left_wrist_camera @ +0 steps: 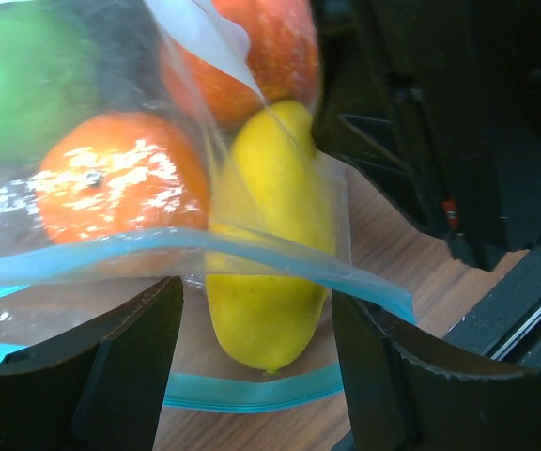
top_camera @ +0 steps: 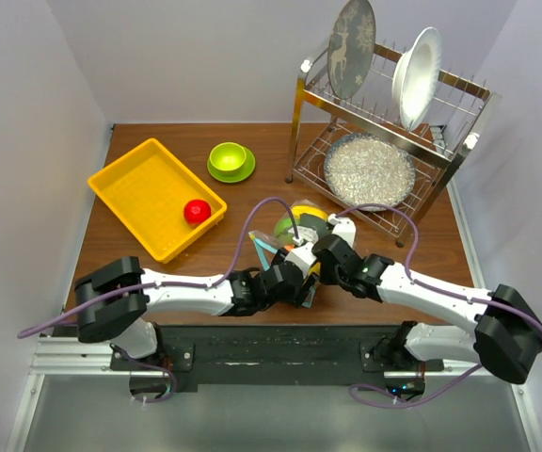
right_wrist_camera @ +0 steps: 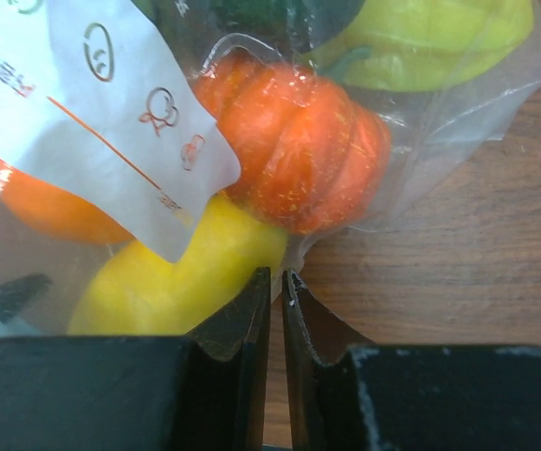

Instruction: Open the zip-top bag and remove the fake food

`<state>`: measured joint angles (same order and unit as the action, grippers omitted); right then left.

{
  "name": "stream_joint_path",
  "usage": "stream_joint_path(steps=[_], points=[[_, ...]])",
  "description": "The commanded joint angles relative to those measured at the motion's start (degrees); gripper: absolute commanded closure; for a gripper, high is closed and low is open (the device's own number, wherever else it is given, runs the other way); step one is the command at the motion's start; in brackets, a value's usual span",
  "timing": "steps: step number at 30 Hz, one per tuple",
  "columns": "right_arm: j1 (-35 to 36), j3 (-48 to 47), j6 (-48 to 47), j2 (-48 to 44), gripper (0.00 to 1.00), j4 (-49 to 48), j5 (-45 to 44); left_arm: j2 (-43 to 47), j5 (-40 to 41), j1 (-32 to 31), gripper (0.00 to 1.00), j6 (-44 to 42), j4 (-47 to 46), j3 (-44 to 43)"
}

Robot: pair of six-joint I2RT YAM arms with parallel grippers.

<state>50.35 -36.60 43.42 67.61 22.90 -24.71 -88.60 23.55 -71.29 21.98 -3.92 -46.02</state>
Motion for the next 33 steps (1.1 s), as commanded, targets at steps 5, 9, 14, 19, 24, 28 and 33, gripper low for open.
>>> stream_joint_path(steps=[5, 9, 14, 19, 24, 28, 33], points=[[0.3, -2.6, -0.8, 3.0, 0.87, -2.7, 0.5, -1.7, -3.6, -0.3, 0.24, -4.1, -8.7, 0.7], [0.3, -2.7, -0.9, 3.6, 0.86, -2.9, 1.1, -3.2, -2.7, -0.3, 0.21, -4.2, -8.6, 0.6], [0.3, -2.2, -0.7, 4.2, 0.75, -3.6, 2.1, -4.6, -2.5, -0.2, 0.21, -3.7, -10.1, 0.5], [0.2, -1.9, -0.5, 3.8, 0.69, -3.6, 1.4, -4.5, -1.9, -0.2, 0.33, -1.6, -10.4, 1.5], [0.1, -1.3, 0.1, 3.3, 0.72, -3.6, 0.0, -1.1, -3.2, -0.2, 0.6, 1.0, -9.0, 2.1], [0.0, 0.0, 0.4, 2.6, 0.78, -4.3, -0.7, 1.6, -3.9, 0.4, 0.72, 4.2, -6.0, 1.6], [0.0, 0.7, 1.0, 3.0, 0.79, -5.4, -0.3, 3.3, -10.4, 4.7, 0.76, 10.4, -2.6, 0.8]])
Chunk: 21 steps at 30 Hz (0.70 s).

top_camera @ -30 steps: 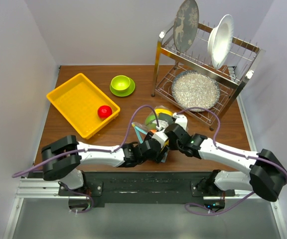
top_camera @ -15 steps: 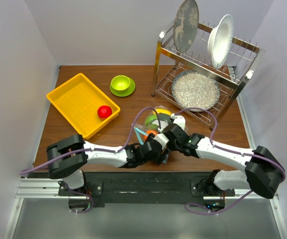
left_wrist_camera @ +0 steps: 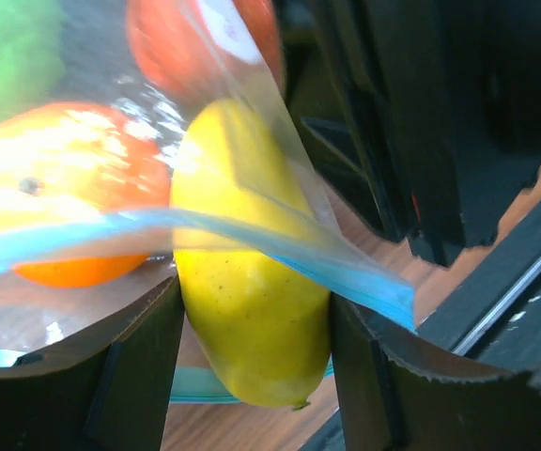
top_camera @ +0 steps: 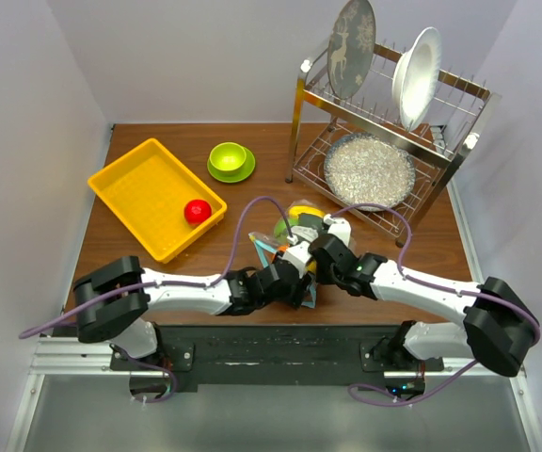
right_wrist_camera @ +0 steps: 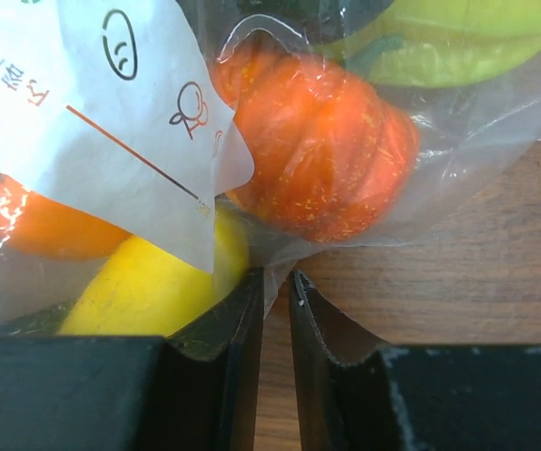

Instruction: Open the zip-top bag and remove the fake food

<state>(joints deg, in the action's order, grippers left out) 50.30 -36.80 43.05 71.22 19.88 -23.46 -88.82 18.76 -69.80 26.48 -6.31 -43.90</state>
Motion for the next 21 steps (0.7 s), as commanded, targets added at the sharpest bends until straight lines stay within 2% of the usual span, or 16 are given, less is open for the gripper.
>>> stream_joint_path(steps=[1, 5, 13, 21], points=[[0.1, 1.3, 1.3, -0.6, 0.79, -2.6, -1.5, 4.0, -6.9, 3.9, 0.77, 6.5, 0.2, -1.5], [0.0, 1.7, 1.8, -1.4, 0.75, -2.3, -2.6, 5.8, -11.6, 7.0, 0.81, 8.9, 3.7, -1.5], [-0.6, 0.6, 0.8, -2.5, 0.6, -3.8, -1.9, 11.1, -12.3, 7.7, 0.82, 8.9, 15.8, -0.8], [-1.8, -0.7, -0.6, -0.7, 0.57, -5.4, 0.1, 18.4, -10.1, 7.7, 0.84, 10.7, 25.6, 1.0]])
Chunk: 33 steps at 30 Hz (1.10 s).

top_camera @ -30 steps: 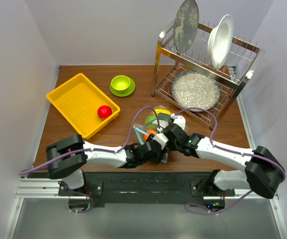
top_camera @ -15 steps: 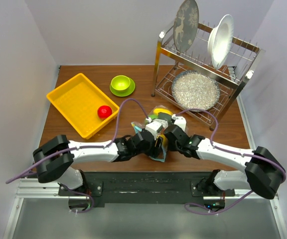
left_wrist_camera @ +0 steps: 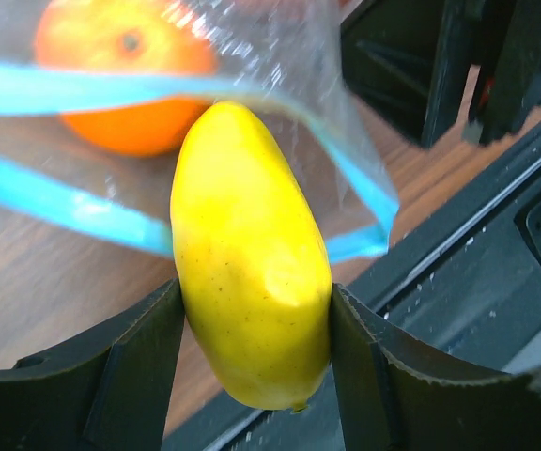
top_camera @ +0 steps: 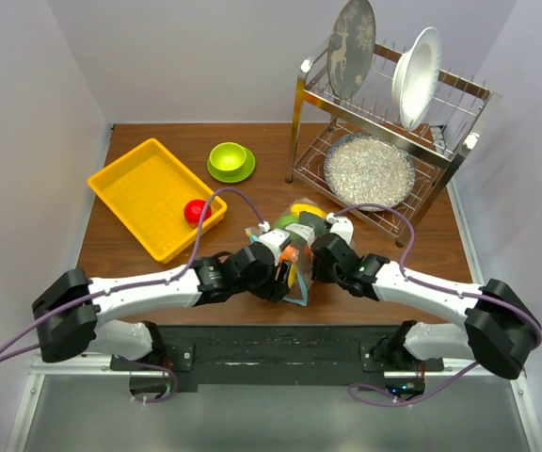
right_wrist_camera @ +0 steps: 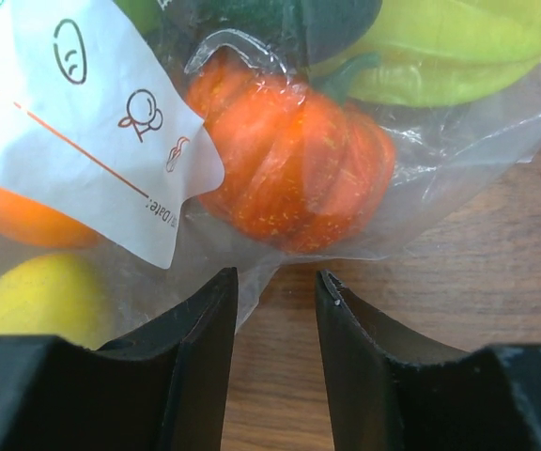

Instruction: Open the zip-top bag and remove the fake food

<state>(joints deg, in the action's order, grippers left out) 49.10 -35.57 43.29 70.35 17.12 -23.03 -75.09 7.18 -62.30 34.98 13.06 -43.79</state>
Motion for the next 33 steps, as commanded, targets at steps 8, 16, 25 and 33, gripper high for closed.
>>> stream_joint_path(steps=[8, 16, 25, 33], points=[[-0.8, -1.1, -1.1, -3.1, 0.53, -3.5, 2.5, 14.6, 15.3, 2.7, 0.86, 7.1, 19.6, 2.4], [-0.8, -0.7, -2.4, -4.3, 0.53, -3.3, 3.2, 18.6, 22.2, 13.8, 0.85, 0.6, 19.7, -2.4], [-0.8, -2.3, -3.7, -5.0, 0.53, -2.2, 4.6, 12.5, 18.1, 40.8, 0.79, -3.6, 4.4, -6.0], [-0.8, -3.8, -4.8, -6.0, 0.52, -0.3, 5.8, -4.8, 12.4, 54.7, 0.78, -1.2, -5.7, -10.5]])
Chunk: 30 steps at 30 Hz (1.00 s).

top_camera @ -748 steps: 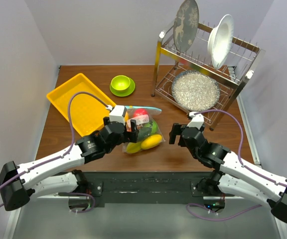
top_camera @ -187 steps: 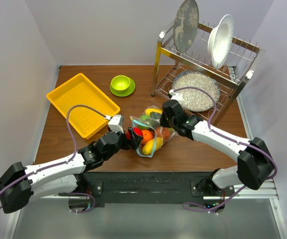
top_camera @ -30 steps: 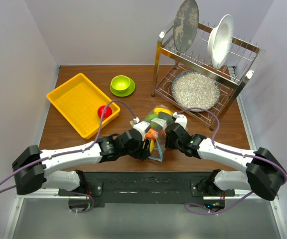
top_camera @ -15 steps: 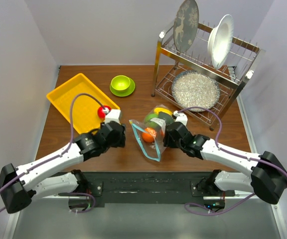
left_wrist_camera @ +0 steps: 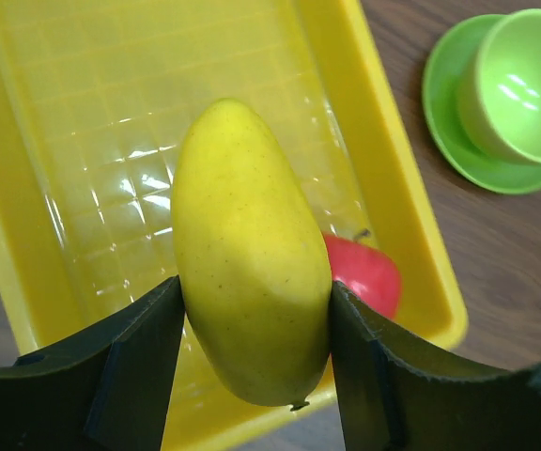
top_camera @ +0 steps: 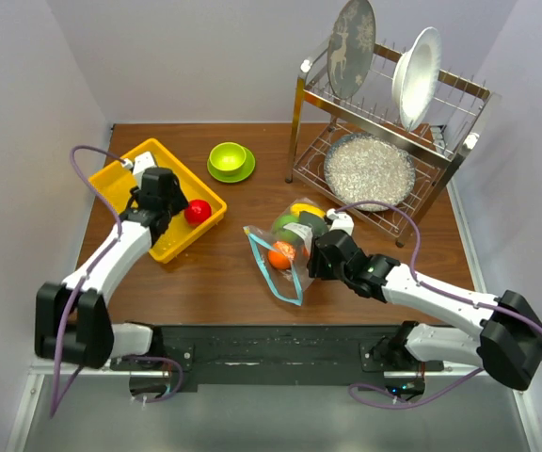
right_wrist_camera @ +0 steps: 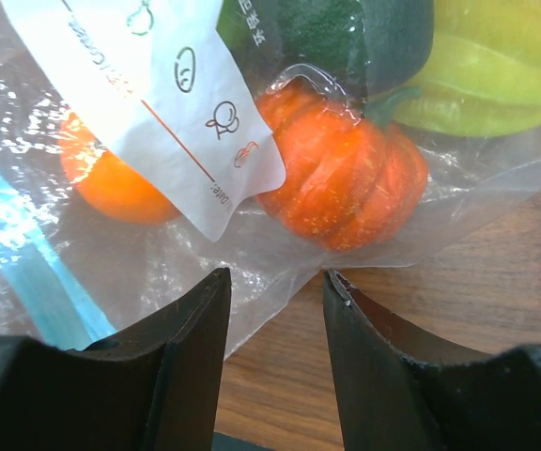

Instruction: Open the zip-top bag and remove the fake food

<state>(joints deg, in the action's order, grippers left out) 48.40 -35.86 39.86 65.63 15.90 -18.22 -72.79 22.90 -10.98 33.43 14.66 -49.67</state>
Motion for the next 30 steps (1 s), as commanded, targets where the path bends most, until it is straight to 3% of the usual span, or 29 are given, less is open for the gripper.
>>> stream_joint_path(steps=[1, 3, 4, 6, 7, 10, 12, 14, 18, 21, 27, 30], points=[[-0.2, -3.9, -1.8, -1.4, 0.52, 1.5, 0.8, -8.8, -3.5, 4.8, 0.76, -0.2, -7.7, -5.3], [-0.2, -4.2, -2.3, -2.3, 0.51, 2.7, 0.7, -12.8, -5.7, 6.4, 0.68, -1.0, -9.1, -7.0], [-0.2, -4.2, -2.6, -2.6, 0.5, 2.9, 0.5, -13.9, -7.1, 7.6, 0.57, -0.9, -10.2, -7.5], [-0.2, -4.5, -3.1, -3.1, 0.46, 3.3, -0.1, -16.3, -11.4, 8.7, 0.46, -0.5, -11.2, -7.7], [-0.2, -4.5, -3.4, -3.1, 0.44, 3.5, -0.1, -16.8, -12.3, 9.1, 0.32, -0.3, -11.1, -8.3], [-0.1, -4.9, -3.5, -3.3, 0.39, 4.2, -0.4, -17.3, -12.7, 9.1, 0.1, -1.0, -8.6, -9.7], [-0.2, -4.8, -3.6, -4.1, 0.36, 4.3, -0.5, -16.1, -12.8, 9.1, 0.07, -1.5, -6.5, -10.3], [-0.2, -4.9, -3.3, -4.8, 0.36, 4.6, -1.2, -13.4, -12.1, 9.1, 0.07, -1.9, -3.3, -9.8], [-0.2, -6.8, -3.5, -5.9, 0.37, 6.1, -2.4, -4.8, -14.2, 7.9, 0.15, -2.1, -3.0, -4.1], [-0.1, -8.4, -3.9, -6.0, 0.37, 6.8, -2.3, 2.6, -14.9, 3.0, 0.24, -2.9, -4.1, 2.4], [-0.1, -11.4, -5.0, -4.2, 0.37, 7.7, -3.9, 14.1, -15.0, -16.0, 0.54, 1.3, -5.5, 13.6], [-0.1, -12.7, -5.8, -3.2, 0.36, 8.1, -7.0, 17.2, -12.2, -26.0, 0.59, 3.6, -6.3, 16.3]])
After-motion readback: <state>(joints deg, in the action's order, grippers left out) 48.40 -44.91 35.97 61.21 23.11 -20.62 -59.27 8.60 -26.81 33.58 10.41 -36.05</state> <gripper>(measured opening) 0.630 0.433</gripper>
